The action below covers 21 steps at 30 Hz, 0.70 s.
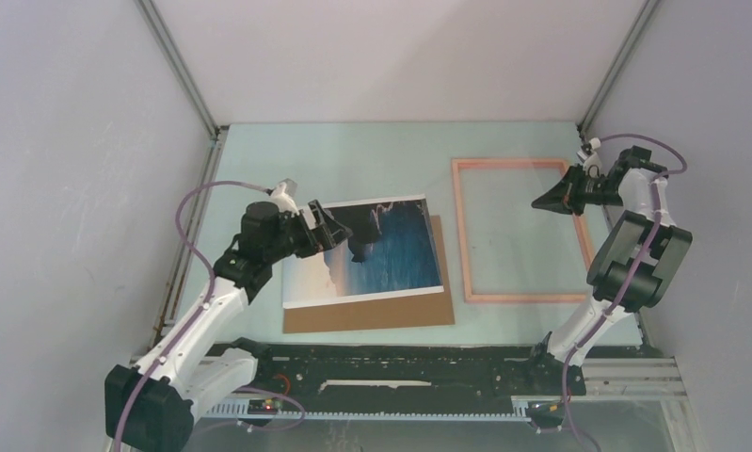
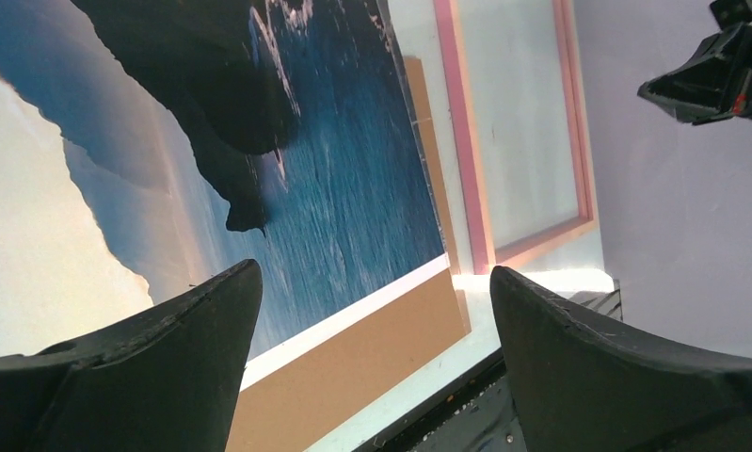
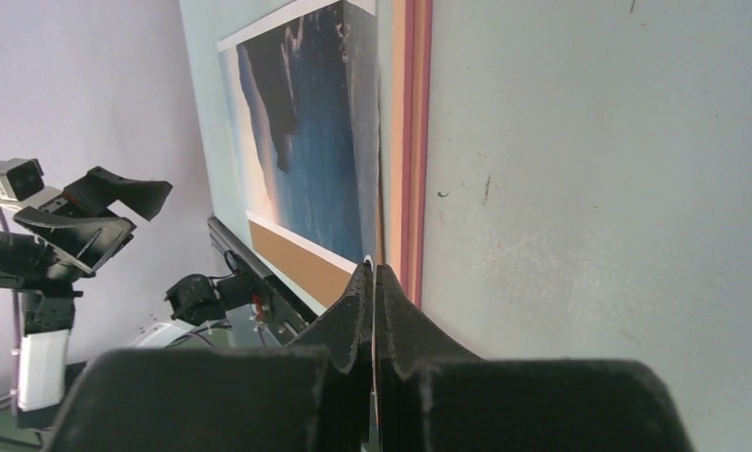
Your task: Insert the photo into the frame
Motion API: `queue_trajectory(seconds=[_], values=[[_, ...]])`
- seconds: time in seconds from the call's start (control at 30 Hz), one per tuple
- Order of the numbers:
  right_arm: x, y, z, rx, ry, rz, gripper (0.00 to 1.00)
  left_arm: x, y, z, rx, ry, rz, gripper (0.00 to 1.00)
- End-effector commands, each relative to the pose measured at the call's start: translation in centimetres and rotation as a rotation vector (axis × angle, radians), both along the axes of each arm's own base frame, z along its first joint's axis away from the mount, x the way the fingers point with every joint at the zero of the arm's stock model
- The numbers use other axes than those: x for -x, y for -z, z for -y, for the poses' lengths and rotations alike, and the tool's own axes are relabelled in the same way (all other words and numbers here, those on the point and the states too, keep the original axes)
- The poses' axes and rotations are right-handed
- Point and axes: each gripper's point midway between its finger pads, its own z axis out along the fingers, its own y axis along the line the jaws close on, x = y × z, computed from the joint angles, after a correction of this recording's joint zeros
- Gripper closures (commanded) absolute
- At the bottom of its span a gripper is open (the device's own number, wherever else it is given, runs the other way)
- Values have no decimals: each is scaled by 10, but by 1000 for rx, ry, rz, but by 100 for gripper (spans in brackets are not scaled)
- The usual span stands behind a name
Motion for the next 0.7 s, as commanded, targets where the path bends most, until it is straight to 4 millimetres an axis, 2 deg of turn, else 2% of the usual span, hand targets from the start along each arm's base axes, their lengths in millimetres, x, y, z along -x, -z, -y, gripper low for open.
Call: queue_trajectory(seconds=[0.0,0.17,0.37,0.67], values=[[-5,-8,13,85,3,89,100,-6,-23,12,-9,57,73,2],[-15,-9,30,86,38,95,100,-6,-18,20,15,84,58,3],[-32,-20,49,80,79,133,100,-8,-13,22,13,93,47,3],[-40,-9,65,39,91,105,100,-11,-9,26,14,109,35,3]])
